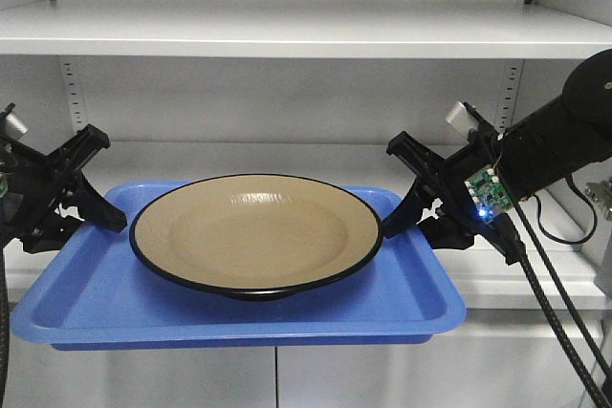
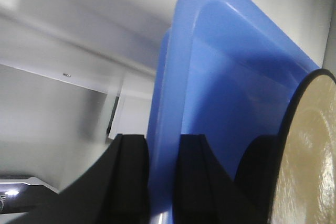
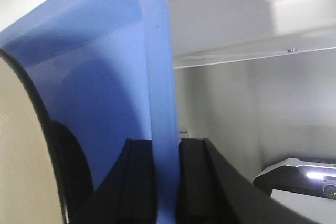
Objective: Place disk in tray to left cabinet
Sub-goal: 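Carry the tray with both grippers up to the open cabinet shelf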
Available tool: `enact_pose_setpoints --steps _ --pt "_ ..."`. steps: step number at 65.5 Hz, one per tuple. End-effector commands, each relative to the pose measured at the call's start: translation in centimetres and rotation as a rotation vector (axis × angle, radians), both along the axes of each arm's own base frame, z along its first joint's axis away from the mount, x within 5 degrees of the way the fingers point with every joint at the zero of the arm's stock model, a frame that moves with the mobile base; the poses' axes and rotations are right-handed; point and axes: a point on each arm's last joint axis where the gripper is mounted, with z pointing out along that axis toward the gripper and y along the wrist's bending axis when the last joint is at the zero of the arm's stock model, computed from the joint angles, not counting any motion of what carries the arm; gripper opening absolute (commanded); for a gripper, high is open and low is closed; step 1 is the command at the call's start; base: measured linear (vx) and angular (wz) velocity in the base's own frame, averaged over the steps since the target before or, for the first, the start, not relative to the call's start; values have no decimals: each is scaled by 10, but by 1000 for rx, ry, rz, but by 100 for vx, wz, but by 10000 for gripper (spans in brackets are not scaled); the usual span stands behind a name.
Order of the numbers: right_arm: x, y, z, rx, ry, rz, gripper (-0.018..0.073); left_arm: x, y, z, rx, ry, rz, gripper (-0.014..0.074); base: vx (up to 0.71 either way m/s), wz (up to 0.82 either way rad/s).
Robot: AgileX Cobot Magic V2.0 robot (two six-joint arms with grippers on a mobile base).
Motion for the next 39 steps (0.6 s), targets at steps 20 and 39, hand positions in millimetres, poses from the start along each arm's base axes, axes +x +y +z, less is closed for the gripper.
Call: enact_pose_setpoints --steps 20,39 --pt "-20 17 44 206 -73 31 -2 -20 -22 39 -210 -52 -56 0 19 -7" --pt "-20 17 44 206 -73 31 -2 -20 -22 39 -210 -52 -56 0 14 -5"
